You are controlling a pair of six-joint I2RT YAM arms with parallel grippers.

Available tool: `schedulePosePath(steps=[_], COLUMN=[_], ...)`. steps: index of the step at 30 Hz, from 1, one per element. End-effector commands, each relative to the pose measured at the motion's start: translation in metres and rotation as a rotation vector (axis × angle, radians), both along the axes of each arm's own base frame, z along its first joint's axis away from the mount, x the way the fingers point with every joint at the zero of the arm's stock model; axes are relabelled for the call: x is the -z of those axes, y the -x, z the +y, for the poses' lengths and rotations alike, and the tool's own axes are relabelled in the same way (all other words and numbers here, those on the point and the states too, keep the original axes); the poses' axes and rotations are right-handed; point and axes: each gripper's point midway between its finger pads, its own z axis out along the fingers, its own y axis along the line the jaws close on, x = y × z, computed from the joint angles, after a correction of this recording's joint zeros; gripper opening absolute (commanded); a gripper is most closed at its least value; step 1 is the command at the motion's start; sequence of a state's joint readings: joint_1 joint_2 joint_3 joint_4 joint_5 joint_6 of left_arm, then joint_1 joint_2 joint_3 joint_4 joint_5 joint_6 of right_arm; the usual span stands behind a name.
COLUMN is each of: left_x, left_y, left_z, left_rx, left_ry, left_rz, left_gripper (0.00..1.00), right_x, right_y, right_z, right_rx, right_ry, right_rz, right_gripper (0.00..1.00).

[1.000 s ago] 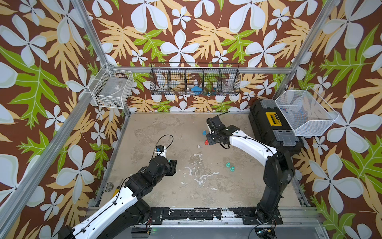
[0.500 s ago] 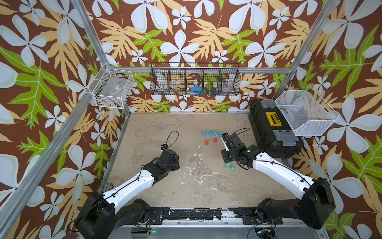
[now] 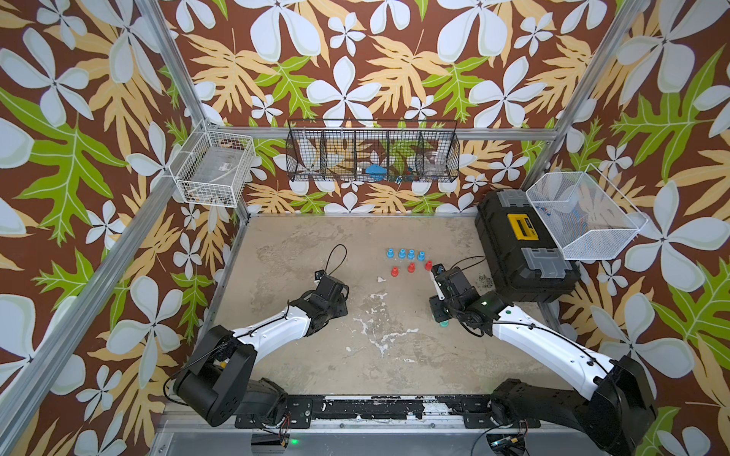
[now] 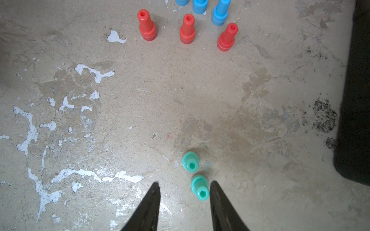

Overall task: Close the stamp cap
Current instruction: Move the cover to the center of the board.

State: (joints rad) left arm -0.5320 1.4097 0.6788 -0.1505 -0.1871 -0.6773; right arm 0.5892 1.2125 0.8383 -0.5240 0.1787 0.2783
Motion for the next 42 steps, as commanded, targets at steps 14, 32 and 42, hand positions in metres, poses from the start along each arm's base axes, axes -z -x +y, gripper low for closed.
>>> schedulePosePath(steps=[14, 32, 42], left_x=[0.024, 0.037, 0.019], left_y=[-0.014, 0.007, 0.014], left_z=[0.004, -0.083, -0.127], left_rx=[-0.002, 0.195, 0.293], left_ry=[-0.023, -0.012, -0.017], left_rz=[0.031, 0.063, 0.024], left_gripper=[0.59, 0.58, 0.58], right_x=[0.003, 0.016, 0.034], right_y=[0.0, -0.001, 0.002], right_z=[0.003, -0.015, -0.016], right_rx=[0.003, 0.062, 0.069], right_ry=[-0.023, 0.055, 0.053], right_rz=[0.0, 0.021, 0.084], right_gripper=[0.43, 0.43, 0.42])
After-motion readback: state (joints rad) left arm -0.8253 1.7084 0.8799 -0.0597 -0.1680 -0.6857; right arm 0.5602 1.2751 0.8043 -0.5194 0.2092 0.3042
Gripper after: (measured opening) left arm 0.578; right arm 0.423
